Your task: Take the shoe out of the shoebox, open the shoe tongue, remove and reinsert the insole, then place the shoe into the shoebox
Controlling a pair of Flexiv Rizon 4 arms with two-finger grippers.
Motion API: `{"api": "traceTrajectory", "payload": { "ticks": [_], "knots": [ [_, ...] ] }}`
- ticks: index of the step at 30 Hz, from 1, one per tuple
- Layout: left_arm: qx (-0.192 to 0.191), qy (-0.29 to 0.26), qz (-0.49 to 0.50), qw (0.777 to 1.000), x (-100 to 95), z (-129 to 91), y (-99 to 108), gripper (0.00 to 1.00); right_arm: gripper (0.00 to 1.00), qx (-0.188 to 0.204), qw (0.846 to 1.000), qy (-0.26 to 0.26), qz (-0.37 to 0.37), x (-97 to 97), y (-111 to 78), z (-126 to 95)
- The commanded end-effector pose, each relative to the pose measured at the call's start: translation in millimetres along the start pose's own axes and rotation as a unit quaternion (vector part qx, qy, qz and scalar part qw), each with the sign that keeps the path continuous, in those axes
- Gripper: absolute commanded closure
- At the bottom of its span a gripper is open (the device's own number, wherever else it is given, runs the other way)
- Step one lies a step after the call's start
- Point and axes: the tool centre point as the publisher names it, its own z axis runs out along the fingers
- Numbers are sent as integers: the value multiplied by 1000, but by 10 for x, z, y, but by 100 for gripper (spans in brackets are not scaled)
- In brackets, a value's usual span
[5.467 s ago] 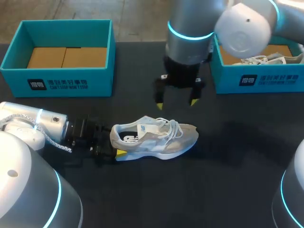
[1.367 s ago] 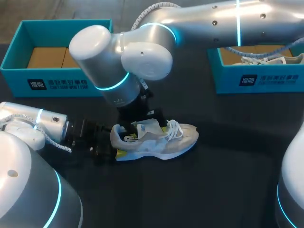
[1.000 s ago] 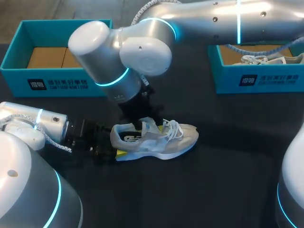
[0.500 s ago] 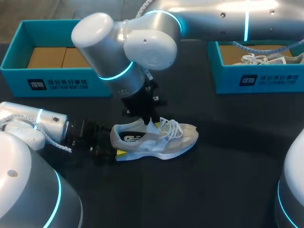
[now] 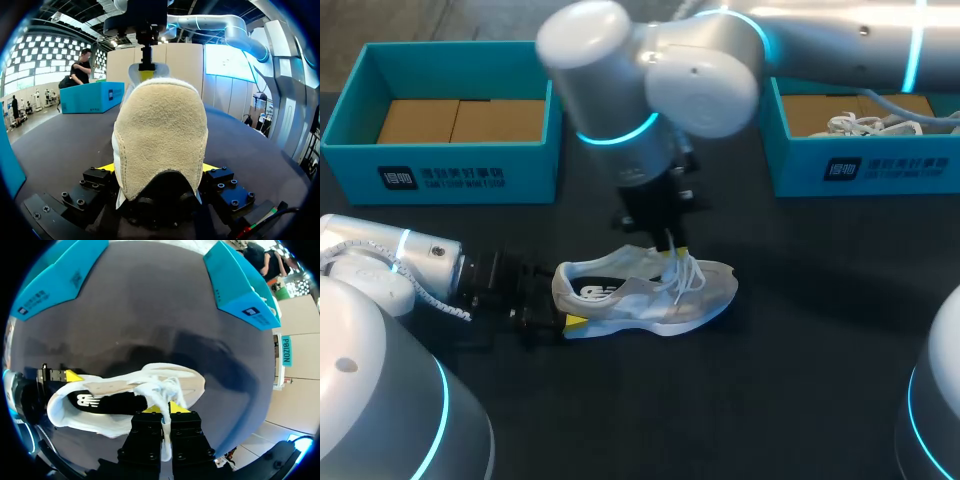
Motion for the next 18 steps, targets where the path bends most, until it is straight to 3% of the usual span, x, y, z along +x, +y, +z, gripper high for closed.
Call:
{"api": "traceTrajectory", "payload": {
  "ticks": [1,10,18],
  "knots": [
    [-1,0,0,1000,-15,11,60,100,100,-5,996,94,5,-341,-18,25],
    [-1,0,0,1000,-15,11,60,100,100,-1,997,81,20,-615,36,92],
    [-1,0,0,1000,-15,11,60,100,100,22,997,60,36,-696,74,393]
  ]
}}
